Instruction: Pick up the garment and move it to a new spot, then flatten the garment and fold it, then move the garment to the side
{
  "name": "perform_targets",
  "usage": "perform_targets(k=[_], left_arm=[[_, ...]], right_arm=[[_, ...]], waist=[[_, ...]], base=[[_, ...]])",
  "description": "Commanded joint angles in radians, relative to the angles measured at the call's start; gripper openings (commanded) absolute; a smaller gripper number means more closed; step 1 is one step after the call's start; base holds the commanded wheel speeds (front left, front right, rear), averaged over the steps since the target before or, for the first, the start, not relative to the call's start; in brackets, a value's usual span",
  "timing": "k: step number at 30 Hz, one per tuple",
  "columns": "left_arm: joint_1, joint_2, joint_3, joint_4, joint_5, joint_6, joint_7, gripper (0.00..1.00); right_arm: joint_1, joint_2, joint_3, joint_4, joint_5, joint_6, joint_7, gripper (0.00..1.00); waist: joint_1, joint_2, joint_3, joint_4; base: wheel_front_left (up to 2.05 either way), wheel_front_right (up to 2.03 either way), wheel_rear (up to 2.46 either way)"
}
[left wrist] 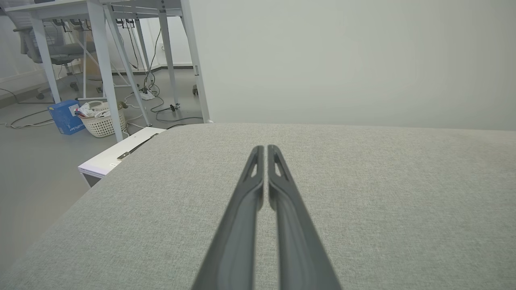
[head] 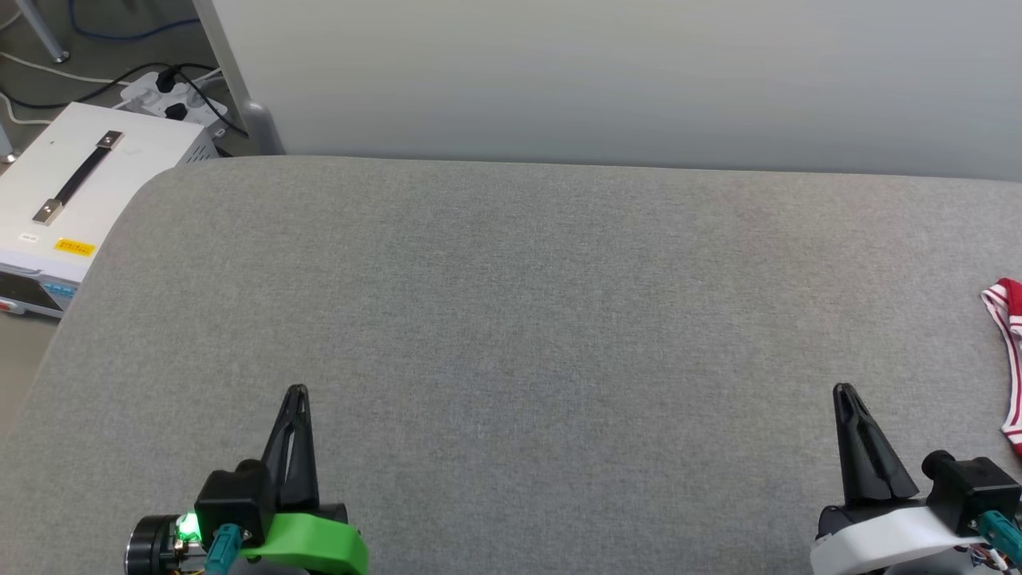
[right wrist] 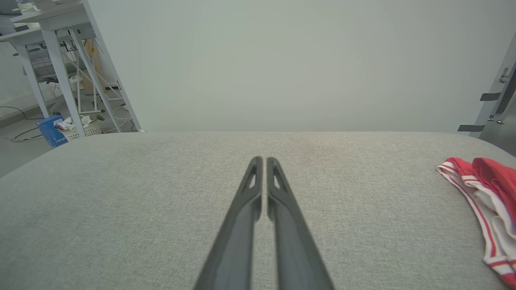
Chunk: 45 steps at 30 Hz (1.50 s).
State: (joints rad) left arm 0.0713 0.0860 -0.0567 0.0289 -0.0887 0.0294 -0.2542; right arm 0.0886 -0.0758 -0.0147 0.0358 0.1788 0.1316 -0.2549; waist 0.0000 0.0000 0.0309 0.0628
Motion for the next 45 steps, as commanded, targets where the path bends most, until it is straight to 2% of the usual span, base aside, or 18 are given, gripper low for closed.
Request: perform_targets(k=[1, 45], left_arm=[[-0.001, -0.001, 0.001, -0.001, 0.002, -0.001, 0.004, 0.00], [-0.026, -0.013, 0.021, -0.011, 0.032, -0.011, 0.093, 0.00]], right_arm=[[-0.002, 0.000, 0.000, -0.001, -0.003, 0.000, 0.004, 0.00], [-0.032, 0.009, 0.005, -0.013, -0.065, 0.000, 0.093, 0.00]], waist=[[0.0000, 0.0000, 0.000, -0.001], [0.0000, 0.0000, -0.011, -0.023]], base=[[0.00, 0.00, 0.00], [0.00, 0.00, 0.00]])
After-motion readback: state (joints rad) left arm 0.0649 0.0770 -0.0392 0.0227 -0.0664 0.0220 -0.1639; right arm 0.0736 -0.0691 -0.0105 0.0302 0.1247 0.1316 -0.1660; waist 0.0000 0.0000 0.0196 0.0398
